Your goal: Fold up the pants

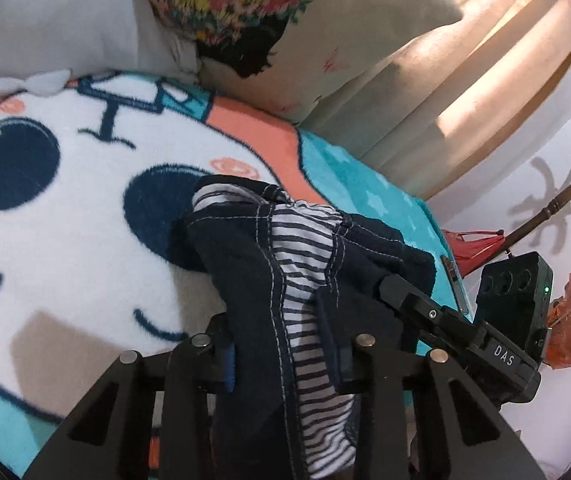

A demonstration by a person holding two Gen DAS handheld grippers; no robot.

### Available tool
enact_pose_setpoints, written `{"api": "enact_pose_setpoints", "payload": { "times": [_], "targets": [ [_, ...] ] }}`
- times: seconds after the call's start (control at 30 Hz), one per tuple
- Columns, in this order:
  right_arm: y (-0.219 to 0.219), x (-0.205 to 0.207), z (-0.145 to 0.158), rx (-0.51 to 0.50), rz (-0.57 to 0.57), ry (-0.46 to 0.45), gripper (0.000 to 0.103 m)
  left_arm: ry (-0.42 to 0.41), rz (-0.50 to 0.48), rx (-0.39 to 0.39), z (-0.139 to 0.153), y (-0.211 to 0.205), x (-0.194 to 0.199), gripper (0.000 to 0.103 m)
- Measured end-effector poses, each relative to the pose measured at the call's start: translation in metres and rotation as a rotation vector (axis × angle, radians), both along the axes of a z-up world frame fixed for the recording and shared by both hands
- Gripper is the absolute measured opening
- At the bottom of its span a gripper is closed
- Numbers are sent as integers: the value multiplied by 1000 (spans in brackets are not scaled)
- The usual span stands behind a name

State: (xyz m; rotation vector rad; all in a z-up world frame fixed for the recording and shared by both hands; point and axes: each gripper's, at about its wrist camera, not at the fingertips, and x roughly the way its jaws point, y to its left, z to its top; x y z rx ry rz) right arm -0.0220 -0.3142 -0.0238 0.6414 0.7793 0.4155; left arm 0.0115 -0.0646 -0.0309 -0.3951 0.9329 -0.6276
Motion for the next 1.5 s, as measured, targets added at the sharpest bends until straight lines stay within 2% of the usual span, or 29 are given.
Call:
{"api": "enact_pose_setpoints", "payload": {
  "times": [0.2,0.3,0.4,0.5,0.6,0.67,0.73,0.8,0.87,1.0,1.13,1.2,1.23,1.33,1.37,1.4,1.5],
  "targets": [
    [24,1,33,-33,52,-68,45,-70,47,10,23,15,-7,32],
    [36,14,38,-44,72,-73,45,-72,80,35,25,24,3,32],
    [49,28,34,-68,83,-64,45,-59,120,80,17,32,16,33],
    [60,40,20,-129,76,-40,45,-6,146,127,-5,36,28,33],
    [61,48,-2,-178,32,12,50,26,159,108,-12,45,28,35],
    [57,47,-7,-158,17,24,55,20,162,90,-5,53,22,35],
    [52,43,-5,-134,8,22,60,-13,173,79,3,63,13,42],
    [48,37,3,-137,4,-5,68,-48,201,81,9,73,7,56],
    [47,32,9,-154,2,-31,74,-52,228,82,9,80,6,58],
    [47,36,9,-139,29,-28,75,2,229,60,-8,87,14,58],
    [55,43,-3,-136,44,4,75,39,182,45,-21,76,17,58],
    [57,45,-10,-128,47,17,75,28,151,50,-23,65,19,66],
    [57,47,-13,-120,49,23,75,21,143,59,-22,60,20,66],
    [60,52,-20,-82,64,37,75,7,90,69,-19,45,16,66],
    [61,53,-21,-82,73,37,75,0,63,68,-19,38,13,59],
    [63,53,-21,-82,87,37,69,-12,51,79,-18,34,10,47],
    [65,50,-16,-86,107,28,51,-70,47,141,-8,25,2,36]
  ]
}}
